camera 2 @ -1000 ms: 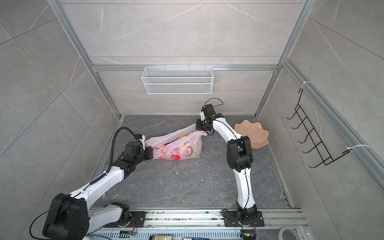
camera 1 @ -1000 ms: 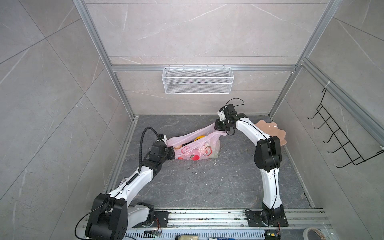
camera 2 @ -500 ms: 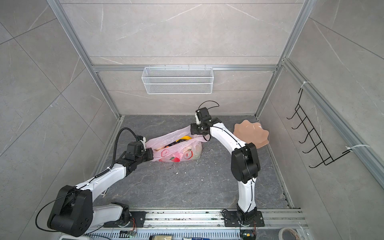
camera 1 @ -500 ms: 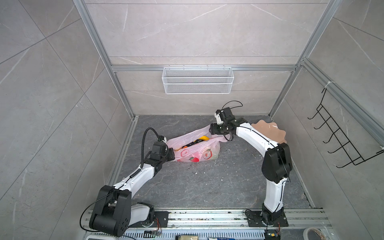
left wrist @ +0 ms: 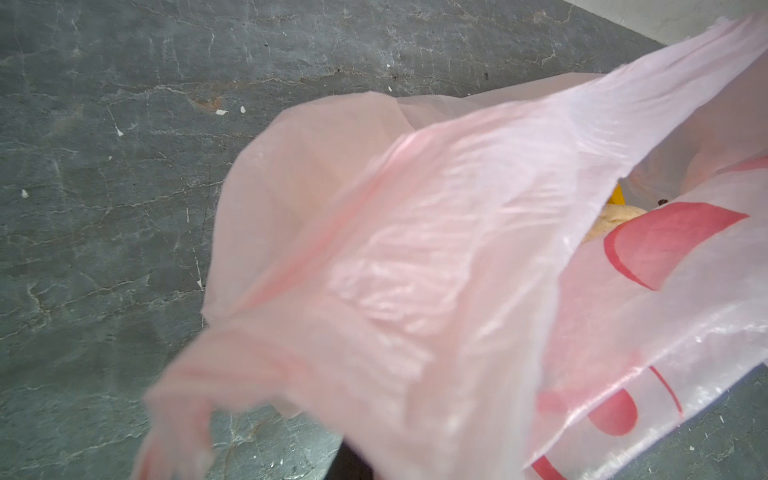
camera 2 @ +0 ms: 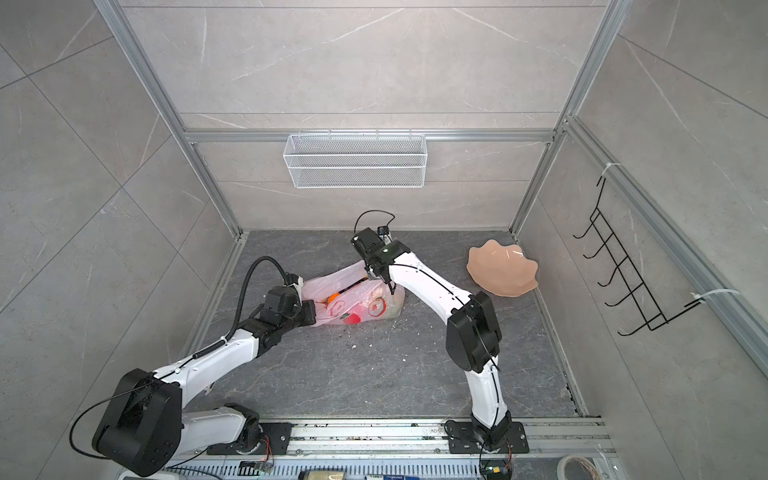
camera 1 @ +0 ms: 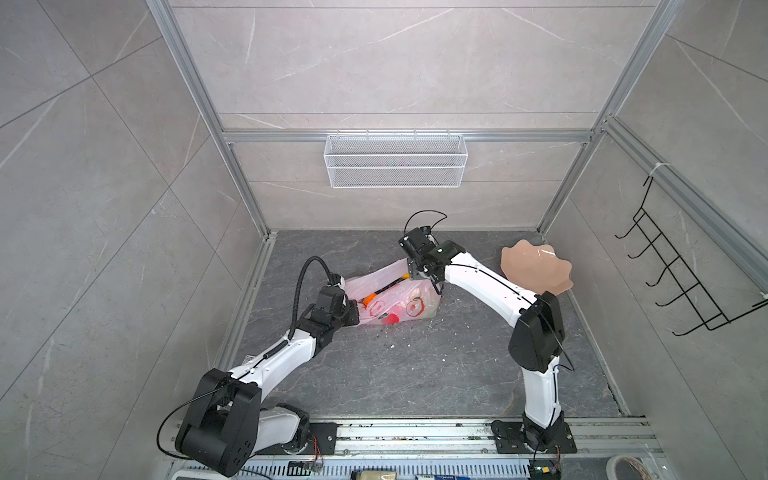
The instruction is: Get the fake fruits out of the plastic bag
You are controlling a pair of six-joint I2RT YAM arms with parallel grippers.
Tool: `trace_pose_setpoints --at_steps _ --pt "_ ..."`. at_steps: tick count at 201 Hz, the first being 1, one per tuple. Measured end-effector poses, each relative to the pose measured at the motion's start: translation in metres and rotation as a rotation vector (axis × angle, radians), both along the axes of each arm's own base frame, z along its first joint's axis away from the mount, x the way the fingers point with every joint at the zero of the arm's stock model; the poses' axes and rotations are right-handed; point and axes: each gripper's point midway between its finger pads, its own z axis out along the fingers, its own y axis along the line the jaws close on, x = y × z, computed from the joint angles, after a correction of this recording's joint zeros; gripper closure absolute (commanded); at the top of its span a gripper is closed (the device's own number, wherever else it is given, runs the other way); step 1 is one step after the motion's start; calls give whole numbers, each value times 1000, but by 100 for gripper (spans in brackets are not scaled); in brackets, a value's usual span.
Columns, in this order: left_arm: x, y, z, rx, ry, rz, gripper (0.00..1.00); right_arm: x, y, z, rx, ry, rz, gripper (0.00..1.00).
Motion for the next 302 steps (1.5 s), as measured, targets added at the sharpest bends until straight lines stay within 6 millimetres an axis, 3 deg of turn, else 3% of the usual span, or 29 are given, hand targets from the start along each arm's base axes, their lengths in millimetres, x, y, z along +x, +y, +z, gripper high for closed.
trace_pose_setpoints --at_steps 34,77,93,112,138,172,185,207,220,243,274,288,302 --pt "2 3 13 -6 -42 17 100 -7 -8 -38 -39 83 -46 13" --pt "3 12 20 5 -68 67 100 -8 -13 -44 -29 91 -89 12" --pt "2 17 18 14 -68 92 100 -12 -20 -55 -39 105 -107 13" --pt "2 21 18 21 -67 116 100 -25 -34 -83 -62 159 -130 20" --pt "1 20 17 11 -63 122 100 -44 -44 -108 -26 202 -147 43" --pt "1 22 7 18 -29 138 100 -58 -38 -89 168 144 -115 81" --pt "1 27 0 23 -1 155 100 -60 -39 -77 291 111 -113 90" --pt "6 52 -15 -19 66 229 100 -56 -54 -57 545 40 -126 100" --pt "10 61 -18 -105 101 248 100 -52 -54 -49 679 16 -104 100" --pt "14 76 -21 -223 139 284 100 -50 -39 -40 885 13 -17 100" --pt "14 78 -31 -269 193 291 100 -48 -27 -36 1010 18 46 100" --pt "14 73 -34 -261 216 281 88 -43 -25 -37 1033 14 59 100" --pt "13 67 -32 -226 221 268 65 -42 -25 -39 1037 16 61 100"
